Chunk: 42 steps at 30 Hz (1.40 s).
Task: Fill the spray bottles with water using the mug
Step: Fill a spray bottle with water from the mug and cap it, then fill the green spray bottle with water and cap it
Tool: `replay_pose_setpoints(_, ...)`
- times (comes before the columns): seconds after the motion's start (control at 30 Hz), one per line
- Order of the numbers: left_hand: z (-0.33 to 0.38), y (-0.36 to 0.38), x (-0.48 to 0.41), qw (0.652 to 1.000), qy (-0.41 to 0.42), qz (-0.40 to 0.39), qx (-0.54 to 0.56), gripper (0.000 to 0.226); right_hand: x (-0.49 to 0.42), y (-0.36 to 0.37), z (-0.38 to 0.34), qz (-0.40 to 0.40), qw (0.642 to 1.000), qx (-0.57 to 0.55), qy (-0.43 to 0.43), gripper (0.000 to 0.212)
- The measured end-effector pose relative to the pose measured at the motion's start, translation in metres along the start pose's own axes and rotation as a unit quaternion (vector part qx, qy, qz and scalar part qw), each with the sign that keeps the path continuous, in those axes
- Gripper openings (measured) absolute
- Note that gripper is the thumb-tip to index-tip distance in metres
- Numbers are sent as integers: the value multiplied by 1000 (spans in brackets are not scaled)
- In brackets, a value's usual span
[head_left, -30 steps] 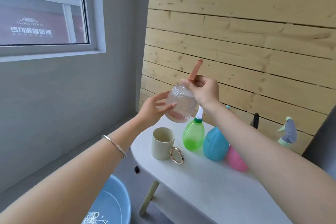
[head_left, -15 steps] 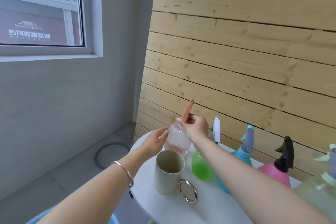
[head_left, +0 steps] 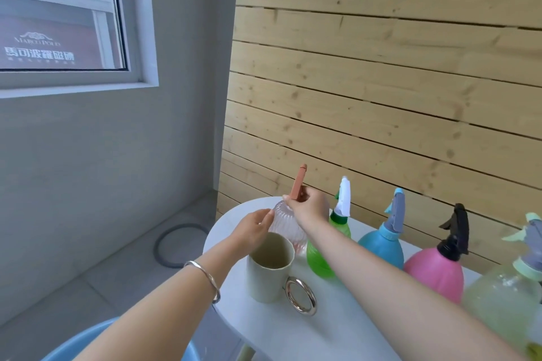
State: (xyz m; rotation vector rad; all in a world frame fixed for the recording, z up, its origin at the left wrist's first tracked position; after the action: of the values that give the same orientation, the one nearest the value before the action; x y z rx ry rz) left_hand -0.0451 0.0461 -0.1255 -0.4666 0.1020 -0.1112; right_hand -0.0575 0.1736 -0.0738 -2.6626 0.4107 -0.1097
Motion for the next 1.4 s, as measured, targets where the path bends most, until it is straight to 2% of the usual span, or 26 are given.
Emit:
replay_pose_setpoints(0.07,6,-2,5,1000,6,18,-22,50,7,-4,-8,-5,1000,25,13,14)
replay_pose_setpoints(0.13,13,-3,12,998,25,34,-41,49,19,-14,-17,-20,1000,18,6,33)
replay_pose_setpoints(0.2,21,-3,19,996,49,47,-54,48,35,-36,-24,-24,997,-24,-65,50)
replay_pose_setpoints(0.27,28,-2,26,993,73,61,-69,47,49,-65,-27,30,986,-47,-158,54)
replay_pose_setpoints(0.33,36,0,32,990,92,66,-85,48,55,-88,-21,79,976,-60,-196,59)
replay_pose_setpoints(0.4,44,3,36,988,100,70,-98,53,57,-97,-7,78,984,-58,-150,70)
replay_pose_setpoints(0.53,60,14,33,988,88,82,-101,63,58,-87,27,5,999,-34,-36,85)
replay_pose_setpoints(0.6,64,20,25,987,93,88,-97,49,53,-78,41,-6,999,-44,-12,80)
replay_pose_setpoints(0.67,63,24,15,987,105,98,-71,26,46,-69,49,-1,998,-62,-3,63)
replay_pose_setpoints(0.73,62,26,5,988,112,107,-25,15,39,-64,50,18,998,-55,-17,48)
replay_pose_setpoints(0.9,59,27,-10,981,143,129,30,28,26,-59,48,70,996,-25,-56,36)
replay_pose_setpoints(1.03,56,26,-14,982,149,117,28,22,16,-59,54,124,989,4,-77,26)
replay_pose_setpoints(1.2,59,21,-11,985,132,104,47,19,16,-60,52,124,987,-6,-103,24)
replay_pose_setpoints(1.23,60,22,-10,986,130,100,31,22,16,-63,48,122,985,-22,-116,25)
replay_pose_setpoints(1.3,65,25,0,981,145,127,-28,47,19,-73,33,119,980,-60,-147,27)
replay_pose_setpoints(1.37,74,30,19,965,227,134,-10,62,28,-90,12,114,973,-109,-171,28)
replay_pose_setpoints(1.4,78,33,28,961,254,107,9,72,33,-98,2,111,969,-139,-173,27)
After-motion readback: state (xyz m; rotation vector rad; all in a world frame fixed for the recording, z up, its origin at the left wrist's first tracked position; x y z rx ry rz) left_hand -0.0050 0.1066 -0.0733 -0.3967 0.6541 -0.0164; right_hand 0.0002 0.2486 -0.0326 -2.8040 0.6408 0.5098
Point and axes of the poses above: each hand's wrist, its own x-axis away from the middle knuckle, its own y-axis out of the palm, z = x × y, the point moved 2 cm from there along -x, towards the middle knuckle, and after that the axes turned 8 degrees about y, right-handed, at the moved point
